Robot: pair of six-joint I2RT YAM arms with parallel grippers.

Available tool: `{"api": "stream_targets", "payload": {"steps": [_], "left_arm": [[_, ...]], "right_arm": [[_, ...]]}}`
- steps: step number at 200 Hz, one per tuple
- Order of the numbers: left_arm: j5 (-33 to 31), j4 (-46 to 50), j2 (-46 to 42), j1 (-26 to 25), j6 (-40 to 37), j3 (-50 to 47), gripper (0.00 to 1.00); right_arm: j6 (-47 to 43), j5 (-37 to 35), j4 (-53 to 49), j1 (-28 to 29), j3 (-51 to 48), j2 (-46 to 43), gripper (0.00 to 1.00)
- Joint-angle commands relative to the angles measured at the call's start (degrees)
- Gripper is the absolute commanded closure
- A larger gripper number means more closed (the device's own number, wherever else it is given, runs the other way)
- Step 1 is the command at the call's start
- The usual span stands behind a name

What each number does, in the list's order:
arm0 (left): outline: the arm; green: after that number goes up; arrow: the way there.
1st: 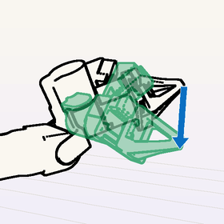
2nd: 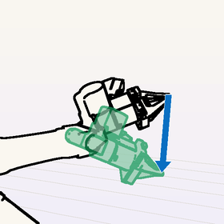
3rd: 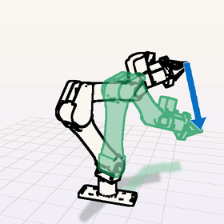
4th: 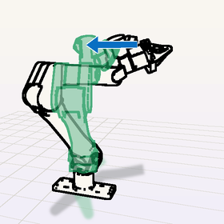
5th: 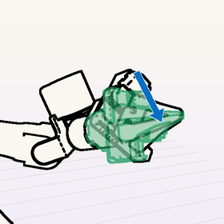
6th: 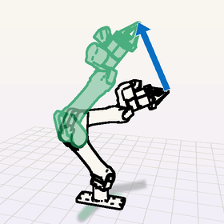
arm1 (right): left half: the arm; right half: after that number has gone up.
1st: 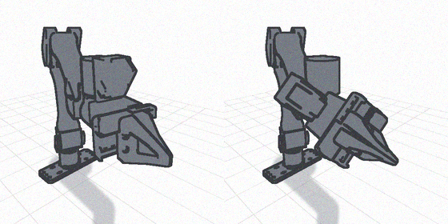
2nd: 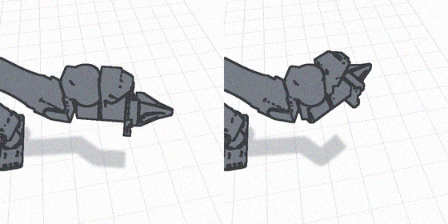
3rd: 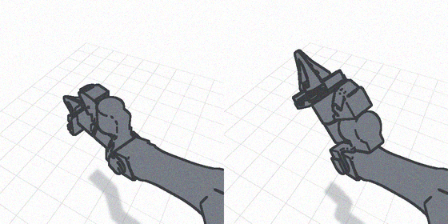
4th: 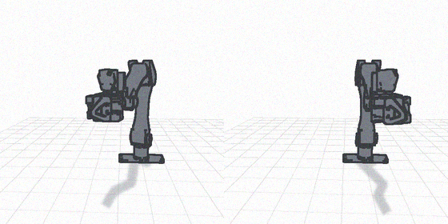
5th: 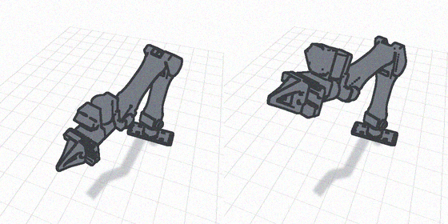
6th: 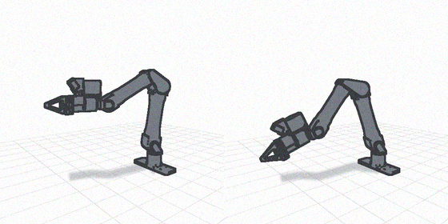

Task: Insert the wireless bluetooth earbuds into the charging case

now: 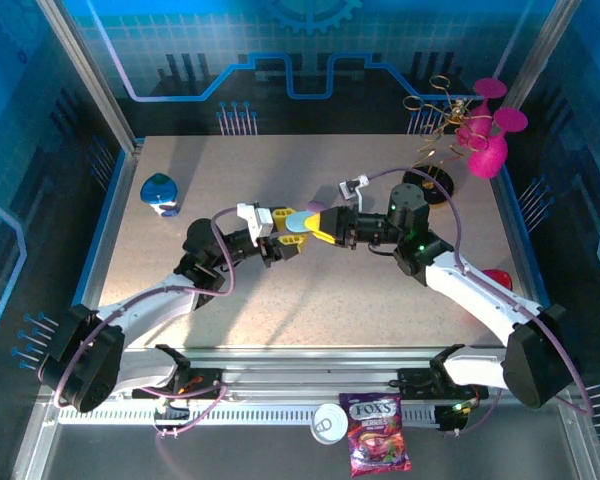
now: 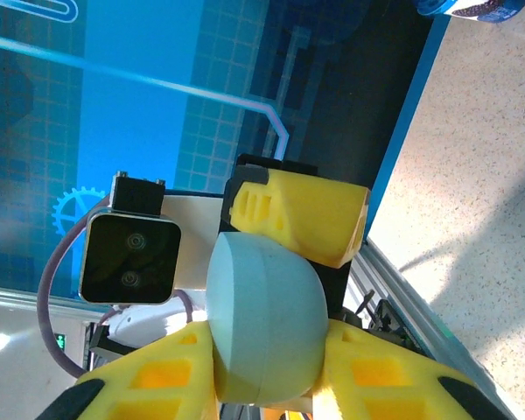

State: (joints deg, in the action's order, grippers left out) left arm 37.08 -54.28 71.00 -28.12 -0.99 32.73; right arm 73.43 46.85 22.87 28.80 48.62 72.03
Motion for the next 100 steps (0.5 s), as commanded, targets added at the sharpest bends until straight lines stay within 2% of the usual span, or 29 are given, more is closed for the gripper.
{"api": "stream_targets", "payload": {"steps": [1,15,34,58,100], "left_arm": [[-0.8,0.2,-2.9,-0.8,-3.1,-1.3,0.24],[-2.0,4.2,-4.8,-0.7,-5.2,-2.2,0.11],[-3.3,11.8,-7.2,-0.8,-8.7,-3.2,0.02],[-7.1,17.1,-7.7,-2.1,-12.7,-5.9,0.01],[-12.9,17.9,-5.0,-4.1,-13.2,-8.9,0.01]], "right_arm": [[-3.2,-1.4,-2.2,-1.1,-1.3,-0.1,0.8],[-6.0,-2.9,-5.1,-2.6,-2.0,-0.8,0.8],[-11.4,-5.4,-11.2,-4.3,-2.5,-0.8,0.8],[-19.3,-9.8,-19.5,-5.7,-2.7,0.3,0.8],[-27.9,-19.2,-27.2,-6.7,-3.8,5.5,0.8]]}}
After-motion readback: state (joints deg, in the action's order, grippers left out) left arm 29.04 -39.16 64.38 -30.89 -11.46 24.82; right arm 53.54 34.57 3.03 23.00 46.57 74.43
